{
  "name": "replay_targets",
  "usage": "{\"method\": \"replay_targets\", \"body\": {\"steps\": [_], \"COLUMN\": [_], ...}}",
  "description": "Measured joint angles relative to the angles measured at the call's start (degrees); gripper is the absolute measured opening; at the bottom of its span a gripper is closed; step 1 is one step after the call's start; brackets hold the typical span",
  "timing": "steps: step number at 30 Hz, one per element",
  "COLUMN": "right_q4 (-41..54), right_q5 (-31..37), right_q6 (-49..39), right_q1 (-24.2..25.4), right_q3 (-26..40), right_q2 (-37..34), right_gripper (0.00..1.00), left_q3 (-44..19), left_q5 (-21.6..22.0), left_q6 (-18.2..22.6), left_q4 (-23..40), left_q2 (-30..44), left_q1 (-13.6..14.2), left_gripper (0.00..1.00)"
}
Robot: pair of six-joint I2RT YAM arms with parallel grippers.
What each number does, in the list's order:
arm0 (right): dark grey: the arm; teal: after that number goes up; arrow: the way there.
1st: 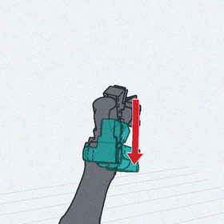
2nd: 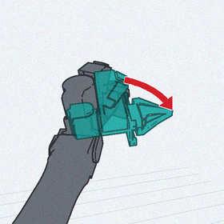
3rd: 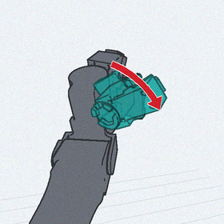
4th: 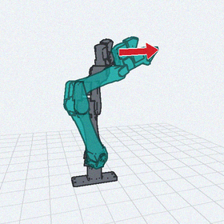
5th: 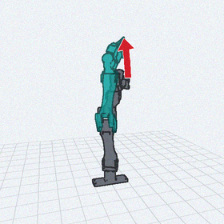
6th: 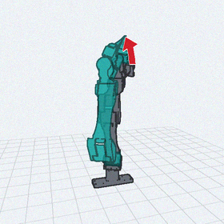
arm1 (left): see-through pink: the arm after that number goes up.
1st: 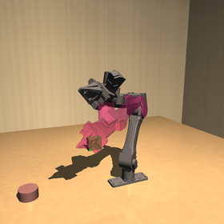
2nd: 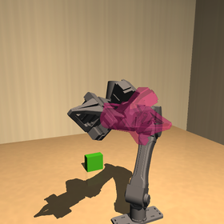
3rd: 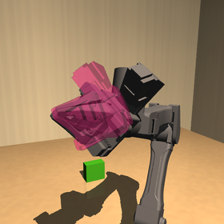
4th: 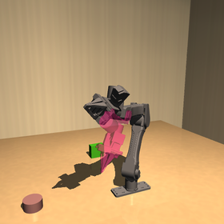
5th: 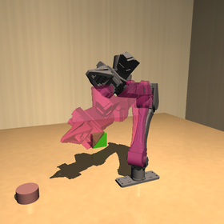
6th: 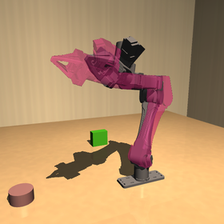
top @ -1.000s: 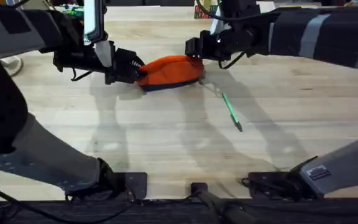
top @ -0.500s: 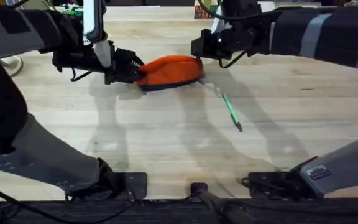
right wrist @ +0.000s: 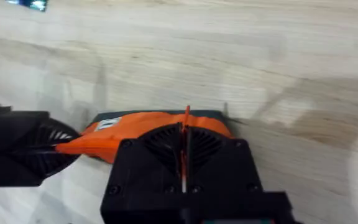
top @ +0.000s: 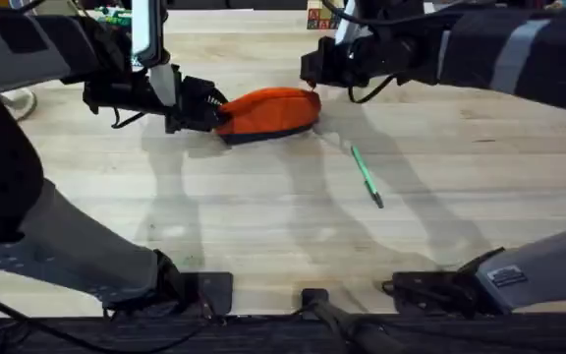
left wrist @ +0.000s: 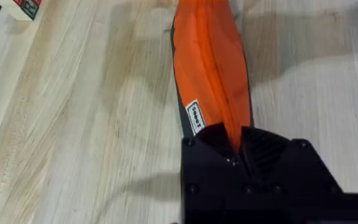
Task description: Unzip the bag, pick up the pens from the table one at a time and place them inside, then zip the bag closed.
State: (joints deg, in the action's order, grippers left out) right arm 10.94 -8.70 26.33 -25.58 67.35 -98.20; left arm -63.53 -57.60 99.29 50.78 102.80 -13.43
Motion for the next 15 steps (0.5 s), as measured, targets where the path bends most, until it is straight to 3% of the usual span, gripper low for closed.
{"method": "replay_targets", "body": {"steps": [15], "right_q4": [-8.25], "right_q5": [-3.07], "right_q6": [0.51], "right_q1": [-7.78], "right_q3": [0.00], "right_q2": [0.42], "right_gripper": [0.034], "left_q3": [0.00], "left_q5": [0.02], "left_q6": [0.00], "left_q4": [-0.04], "left_q2": [0.00], "left_q1": [0.00], "left_gripper": [0.042]}}
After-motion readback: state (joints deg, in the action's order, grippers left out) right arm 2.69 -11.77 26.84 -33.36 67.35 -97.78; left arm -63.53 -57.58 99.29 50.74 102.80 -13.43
